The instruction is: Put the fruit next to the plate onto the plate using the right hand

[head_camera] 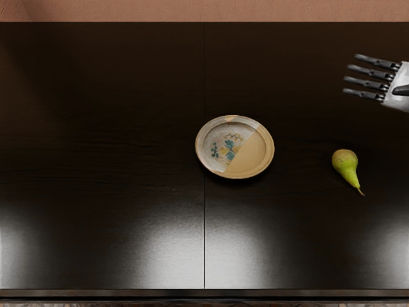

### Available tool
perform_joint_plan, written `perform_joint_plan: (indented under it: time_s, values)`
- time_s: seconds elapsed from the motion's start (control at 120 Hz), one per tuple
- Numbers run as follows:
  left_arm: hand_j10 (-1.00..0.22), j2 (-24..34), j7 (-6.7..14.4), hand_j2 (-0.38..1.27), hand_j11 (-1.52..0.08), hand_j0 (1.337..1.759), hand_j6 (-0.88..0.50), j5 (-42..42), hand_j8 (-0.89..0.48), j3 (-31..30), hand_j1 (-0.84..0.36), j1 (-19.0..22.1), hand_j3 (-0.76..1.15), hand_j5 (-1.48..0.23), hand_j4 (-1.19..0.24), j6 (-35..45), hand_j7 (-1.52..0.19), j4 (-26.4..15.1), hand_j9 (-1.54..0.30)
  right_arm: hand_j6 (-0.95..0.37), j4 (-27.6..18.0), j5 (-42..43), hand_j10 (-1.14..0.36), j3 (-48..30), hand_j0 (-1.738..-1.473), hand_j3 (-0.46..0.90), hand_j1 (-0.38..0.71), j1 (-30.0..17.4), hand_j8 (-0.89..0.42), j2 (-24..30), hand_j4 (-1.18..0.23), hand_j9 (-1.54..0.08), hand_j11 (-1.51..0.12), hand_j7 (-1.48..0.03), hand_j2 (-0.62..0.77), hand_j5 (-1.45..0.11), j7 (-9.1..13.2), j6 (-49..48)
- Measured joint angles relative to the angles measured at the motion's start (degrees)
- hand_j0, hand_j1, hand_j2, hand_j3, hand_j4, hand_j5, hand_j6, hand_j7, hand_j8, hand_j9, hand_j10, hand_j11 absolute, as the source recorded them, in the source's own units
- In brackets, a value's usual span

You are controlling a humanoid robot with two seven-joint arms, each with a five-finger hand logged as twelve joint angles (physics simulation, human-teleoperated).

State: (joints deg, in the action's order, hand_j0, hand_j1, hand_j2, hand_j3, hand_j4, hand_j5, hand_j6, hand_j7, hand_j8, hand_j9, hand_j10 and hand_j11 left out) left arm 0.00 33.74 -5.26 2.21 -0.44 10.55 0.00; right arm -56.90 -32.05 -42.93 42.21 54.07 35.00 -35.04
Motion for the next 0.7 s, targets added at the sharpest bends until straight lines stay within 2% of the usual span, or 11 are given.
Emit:
perform_joint_plan:
  time_s: [0.158,0.283,0.525,0.7]
  values:
    - [0.0,0.0,0.0,0.0,0.0,1.658,0.0,0.0,0.0,-0.01,0.35,0.0,0.0,0.0,0.0,0.0,0.0,0.0,0.0,0.01,0.01,1.05,0.0,0.05,-1.658,0.0,-0.35,0.31,0.01,0.14,0.0,0.0,0.0,0.0,0.0,0.0,0.0,0.0]
    - [0.0,0.0,0.0,0.0,0.0,1.658,0.0,0.0,0.0,-0.02,0.35,0.0,0.0,0.0,0.0,0.0,0.0,0.0,0.0,0.01,-2.02,9.06,0.0,-0.27,-1.658,0.0,-0.35,1.19,0.01,2.34,0.0,0.0,0.0,0.0,0.0,0.0,0.0,-0.01]
    - [0.0,0.0,0.0,0.0,0.0,1.658,0.0,0.0,0.0,-0.01,0.35,0.0,0.0,0.0,0.0,0.0,0.0,0.0,0.0,0.0,-15.71,31.82,0.0,-0.51,-1.658,0.0,-0.35,8.65,0.0,5.74,0.0,0.0,0.0,0.0,0.0,0.0,0.0,0.4]
    - [0.0,0.0,0.0,0.0,0.0,1.658,0.0,0.0,0.0,0.0,0.35,0.0,0.0,0.0,0.0,0.0,0.0,0.0,0.0,0.0,-26.43,42.53,0.0,1.0,-1.658,0.0,-0.35,9.15,0.0,6.24,0.0,0.0,0.0,0.0,0.0,0.0,0.0,15.15]
